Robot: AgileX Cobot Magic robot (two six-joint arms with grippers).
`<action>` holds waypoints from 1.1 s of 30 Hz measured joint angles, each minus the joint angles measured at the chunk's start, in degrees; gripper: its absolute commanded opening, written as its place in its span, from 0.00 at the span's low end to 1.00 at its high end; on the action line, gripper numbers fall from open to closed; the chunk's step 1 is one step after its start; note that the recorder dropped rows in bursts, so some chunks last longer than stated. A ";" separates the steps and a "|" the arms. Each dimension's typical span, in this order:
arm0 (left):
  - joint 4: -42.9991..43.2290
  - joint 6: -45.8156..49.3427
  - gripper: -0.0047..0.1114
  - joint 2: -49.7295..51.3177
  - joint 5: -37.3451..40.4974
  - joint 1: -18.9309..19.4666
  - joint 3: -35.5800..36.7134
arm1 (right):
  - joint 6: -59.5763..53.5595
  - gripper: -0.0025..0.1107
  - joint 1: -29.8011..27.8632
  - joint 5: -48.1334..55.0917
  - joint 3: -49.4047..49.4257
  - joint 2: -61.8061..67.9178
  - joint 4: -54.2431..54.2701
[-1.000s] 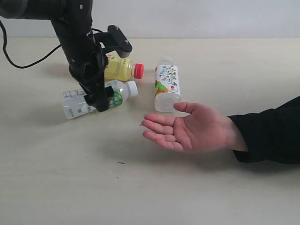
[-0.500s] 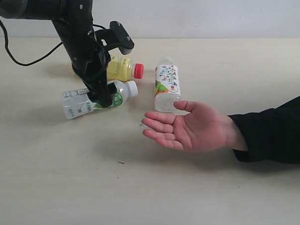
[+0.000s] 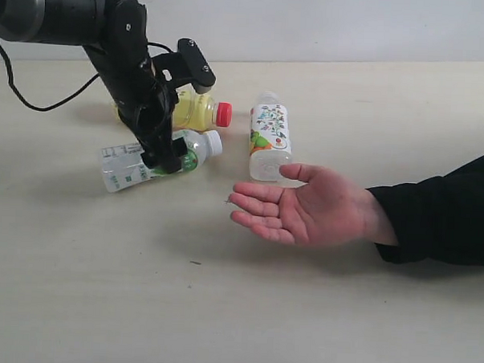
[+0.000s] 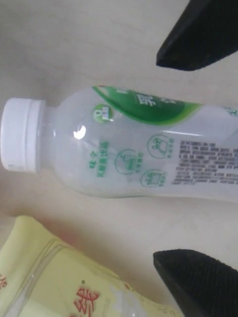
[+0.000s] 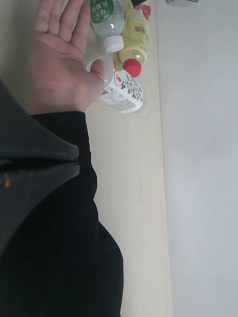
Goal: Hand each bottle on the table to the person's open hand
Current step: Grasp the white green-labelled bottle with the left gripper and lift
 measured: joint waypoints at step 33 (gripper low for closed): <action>-0.07 -5.62 0.04 -0.89 9.13 0.92 0.57 | 0.00 0.02 0.00 0.00 0.00 0.00 0.00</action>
